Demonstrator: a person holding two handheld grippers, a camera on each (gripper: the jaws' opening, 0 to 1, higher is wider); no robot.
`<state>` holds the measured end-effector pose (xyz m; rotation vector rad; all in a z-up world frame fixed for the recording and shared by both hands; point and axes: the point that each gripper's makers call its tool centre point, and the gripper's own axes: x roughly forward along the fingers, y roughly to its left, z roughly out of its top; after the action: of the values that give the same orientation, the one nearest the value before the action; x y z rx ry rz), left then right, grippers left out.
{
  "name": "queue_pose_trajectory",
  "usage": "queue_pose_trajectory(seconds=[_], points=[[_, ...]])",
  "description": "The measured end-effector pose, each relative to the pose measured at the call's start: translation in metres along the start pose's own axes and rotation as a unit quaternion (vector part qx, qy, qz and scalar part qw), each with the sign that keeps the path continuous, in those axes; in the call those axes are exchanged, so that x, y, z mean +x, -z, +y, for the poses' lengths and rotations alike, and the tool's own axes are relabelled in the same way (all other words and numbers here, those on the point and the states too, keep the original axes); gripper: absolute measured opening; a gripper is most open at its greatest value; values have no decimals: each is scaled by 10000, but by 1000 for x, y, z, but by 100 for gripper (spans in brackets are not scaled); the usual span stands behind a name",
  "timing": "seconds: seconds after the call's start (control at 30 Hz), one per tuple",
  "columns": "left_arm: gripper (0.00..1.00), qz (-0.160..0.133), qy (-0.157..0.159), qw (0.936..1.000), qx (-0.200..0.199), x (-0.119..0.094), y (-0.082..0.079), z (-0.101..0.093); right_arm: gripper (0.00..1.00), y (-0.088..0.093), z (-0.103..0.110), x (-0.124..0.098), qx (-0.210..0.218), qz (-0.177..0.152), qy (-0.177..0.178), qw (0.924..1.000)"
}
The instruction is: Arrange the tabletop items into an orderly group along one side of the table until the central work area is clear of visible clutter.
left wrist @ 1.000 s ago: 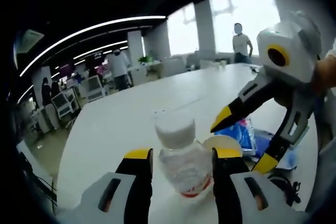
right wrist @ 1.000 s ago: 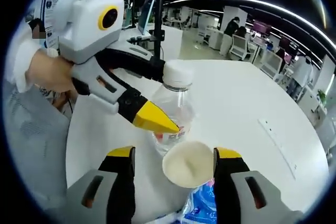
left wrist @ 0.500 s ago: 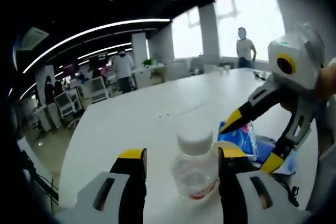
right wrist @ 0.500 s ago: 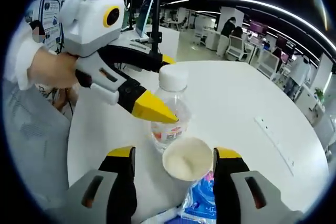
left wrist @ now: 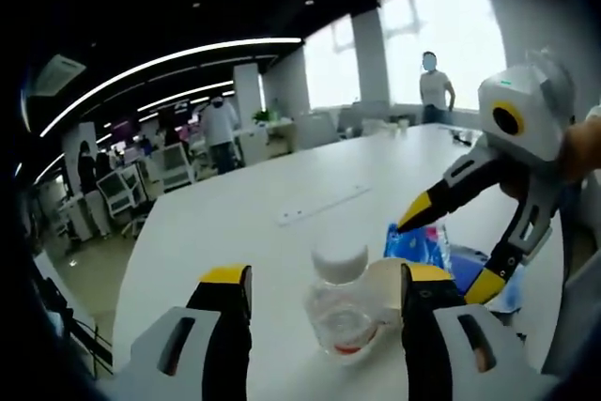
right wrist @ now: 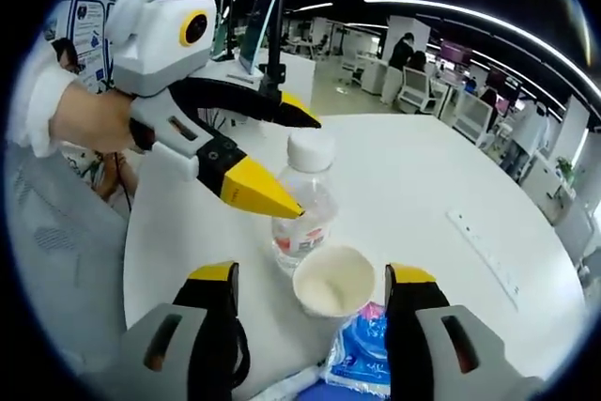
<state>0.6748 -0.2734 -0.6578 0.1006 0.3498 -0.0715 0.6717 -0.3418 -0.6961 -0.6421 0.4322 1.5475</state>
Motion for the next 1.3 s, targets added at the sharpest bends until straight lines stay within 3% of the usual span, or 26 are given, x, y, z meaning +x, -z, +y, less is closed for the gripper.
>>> queue_pose_trajectory(seconds=[0.3,0.6,0.77,0.93,1.3], points=[[83,76,23,10000,-16,-12,0,-4,69,7,2,-17,149,26,213,9997],[84,62,36,10000,47,-31,-13,-11,70,3,8,-39,323,-34,405,9987],[84,21,2,10000,87,-42,-19,-11,70,1,8,-40,377,-79,492,9980],[83,3,14,9999,107,-52,-22,-14,70,-5,20,-55,418,-105,576,9974],[80,19,67,10000,7,-72,-20,-17,69,-9,18,-64,461,-68,740,9962]])
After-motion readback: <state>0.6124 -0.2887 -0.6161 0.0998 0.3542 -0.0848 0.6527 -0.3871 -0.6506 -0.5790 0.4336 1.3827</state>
